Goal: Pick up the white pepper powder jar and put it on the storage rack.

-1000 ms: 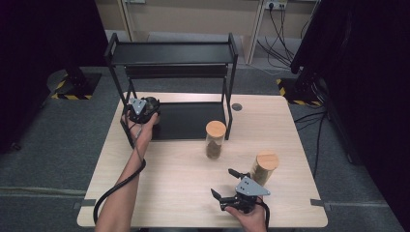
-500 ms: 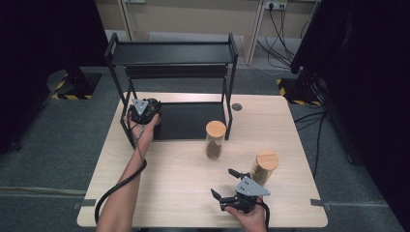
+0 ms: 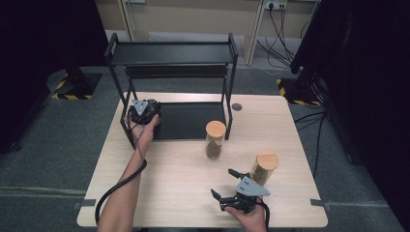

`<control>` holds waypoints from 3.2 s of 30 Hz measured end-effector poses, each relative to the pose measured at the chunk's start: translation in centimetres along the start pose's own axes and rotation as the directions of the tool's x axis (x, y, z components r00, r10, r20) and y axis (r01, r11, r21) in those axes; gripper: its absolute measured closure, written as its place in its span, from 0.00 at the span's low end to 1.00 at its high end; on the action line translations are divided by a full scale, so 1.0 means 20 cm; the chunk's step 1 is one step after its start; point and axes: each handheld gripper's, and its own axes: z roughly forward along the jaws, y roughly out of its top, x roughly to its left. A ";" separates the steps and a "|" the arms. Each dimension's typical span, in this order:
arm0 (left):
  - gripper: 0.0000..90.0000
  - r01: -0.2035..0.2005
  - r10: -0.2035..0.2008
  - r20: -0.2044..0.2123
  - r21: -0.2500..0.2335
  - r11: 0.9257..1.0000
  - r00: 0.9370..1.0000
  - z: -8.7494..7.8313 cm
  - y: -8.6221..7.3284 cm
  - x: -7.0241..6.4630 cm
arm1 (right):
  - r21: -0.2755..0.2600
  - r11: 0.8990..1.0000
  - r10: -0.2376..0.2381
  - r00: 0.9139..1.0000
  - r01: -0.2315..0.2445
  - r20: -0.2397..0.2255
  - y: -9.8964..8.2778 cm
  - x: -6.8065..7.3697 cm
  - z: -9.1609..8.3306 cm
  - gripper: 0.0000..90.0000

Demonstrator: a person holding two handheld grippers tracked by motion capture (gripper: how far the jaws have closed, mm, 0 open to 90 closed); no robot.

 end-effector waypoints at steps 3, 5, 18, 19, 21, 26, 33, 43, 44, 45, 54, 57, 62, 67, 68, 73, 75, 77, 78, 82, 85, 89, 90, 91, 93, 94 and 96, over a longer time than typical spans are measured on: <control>0.38 0.009 -0.009 0.004 0.002 1.000 1.000 0.00 0.00 0.00 | 0.001 1.000 0.001 1.000 -0.001 -0.001 0.00 0.00 0.00 0.06; 0.38 0.014 -0.015 0.008 0.004 1.000 1.000 0.00 0.00 0.00 | 0.001 1.000 0.000 1.000 0.000 -0.001 0.00 0.00 0.00 0.06; 0.29 0.043 -0.043 0.015 0.021 0.999 0.999 0.00 -0.01 -0.01 | 0.001 1.000 -0.001 1.000 0.001 -0.004 0.00 0.00 0.00 0.06; 0.27 0.044 -0.044 0.017 0.024 0.999 0.999 0.00 -0.01 -0.01 | 0.002 1.000 -0.001 1.000 0.001 -0.004 0.00 0.00 0.00 0.06; 0.23 0.044 -0.044 0.019 0.029 0.999 0.999 -0.01 0.00 -0.02 | 0.002 1.000 0.000 1.000 0.000 -0.004 0.00 0.00 0.00 0.06; 0.14 0.054 -0.054 0.021 0.031 0.998 0.998 -0.02 0.01 -0.03 | 0.003 1.000 -0.001 1.000 0.001 -0.005 0.00 0.00 0.00 0.06; 0.10 0.058 -0.058 0.005 0.029 0.998 0.998 -0.06 0.01 -0.03 | 0.002 1.000 0.002 1.000 -0.002 -0.004 0.00 0.00 0.00 0.06; 0.09 0.043 -0.044 0.016 0.025 0.999 0.999 -0.08 0.00 -0.06 | 0.002 1.000 0.001 1.000 -0.001 -0.005 0.00 0.00 0.00 0.06; 0.09 0.049 -0.050 0.015 0.024 0.998 0.999 -0.09 0.00 -0.06 | 0.002 1.000 0.001 1.000 -0.001 -0.005 0.00 0.00 0.00 0.06; 0.10 0.047 -0.047 0.014 0.023 0.999 0.999 -0.09 0.00 -0.06 | 0.002 1.000 0.001 1.000 -0.001 -0.005 0.00 0.00 0.00 0.06; 0.09 0.053 -0.053 0.010 0.015 0.998 0.999 -0.11 0.01 -0.07 | 0.003 1.000 0.000 1.000 0.001 -0.005 0.00 0.00 0.00 0.06; 0.08 0.049 -0.050 0.010 0.016 0.999 0.999 -0.12 0.01 -0.08 | 0.003 1.000 0.001 1.000 -0.001 -0.006 0.00 0.00 0.00 0.06; 0.08 0.063 -0.063 0.016 0.015 0.998 0.998 -0.14 0.01 -0.08 | 0.003 1.000 -0.001 1.000 0.001 -0.005 0.00 0.00 0.00 0.06; 0.08 0.041 -0.041 0.022 0.013 0.999 0.999 -0.16 0.01 -0.09 | 0.002 1.000 0.002 1.000 -0.002 -0.004 0.00 0.00 0.00 0.06; 0.08 0.042 -0.042 0.023 0.012 0.999 0.999 -0.17 0.01 -0.10 | 0.002 1.000 0.002 1.000 -0.002 -0.004 0.00 0.00 0.00 0.06; 0.08 0.052 -0.052 0.033 0.011 0.999 0.998 -0.18 0.01 -0.10 | 0.003 1.000 0.003 1.000 -0.003 -0.005 0.00 0.00 0.00 0.06; 0.08 0.052 -0.052 0.038 0.011 0.999 0.998 -0.19 0.01 -0.11 | 0.003 1.000 0.003 1.000 -0.003 -0.005 0.00 0.00 0.00 0.06; 0.08 0.054 -0.055 0.041 0.009 0.998 0.998 -0.20 0.01 -0.11 | 0.003 1.000 0.003 1.000 -0.003 -0.005 0.00 0.00 0.00 0.06; 0.08 0.056 -0.057 0.042 0.010 0.998 0.997 -0.20 0.01 -0.12 | 0.002 1.000 0.002 1.000 -0.002 -0.005 0.00 0.00 0.00 0.06; 0.08 0.049 -0.049 0.050 0.009 0.999 0.998 -0.22 0.01 -0.12 | 0.001 1.000 0.002 1.000 -0.002 -0.005 0.00 0.00 0.00 0.06; 0.08 0.044 -0.044 0.053 0.005 0.999 0.998 -0.23 0.02 -0.12 | 0.002 1.000 0.002 1.000 -0.002 -0.005 0.00 0.00 0.00 0.06; 0.08 0.058 -0.058 0.059 -0.001 0.998 0.997 -0.25 0.02 -0.12 | 0.001 1.000 0.002 1.000 -0.002 -0.005 0.00 0.00 0.00 0.06; 0.08 0.056 -0.056 0.062 -0.001 0.998 0.997 -0.26 0.02 -0.12 | 0.001 1.000 0.002 1.000 -0.002 -0.004 0.00 0.00 0.00 0.06; 0.08 0.052 -0.052 0.064 0.000 0.999 0.997 -0.26 0.02 -0.12 | 0.001 1.000 0.001 1.000 -0.001 -0.004 0.00 0.00 0.00 0.06; 0.08 0.054 -0.054 0.068 -0.005 0.999 0.996 -0.28 0.02 -0.12 | 0.001 1.000 0.001 1.000 -0.001 -0.004 0.00 0.00 0.00 0.06; 0.08 0.056 -0.056 0.069 -0.006 0.998 0.996 -0.28 0.02 -0.12 | 0.001 1.000 0.001 1.000 -0.001 -0.004 0.00 0.00 0.00 0.06; 0.08 0.061 -0.061 0.074 -0.009 0.998 0.995 -0.29 0.02 -0.12 | 0.001 1.000 0.001 1.000 -0.001 -0.004 0.00 0.00 0.00 0.06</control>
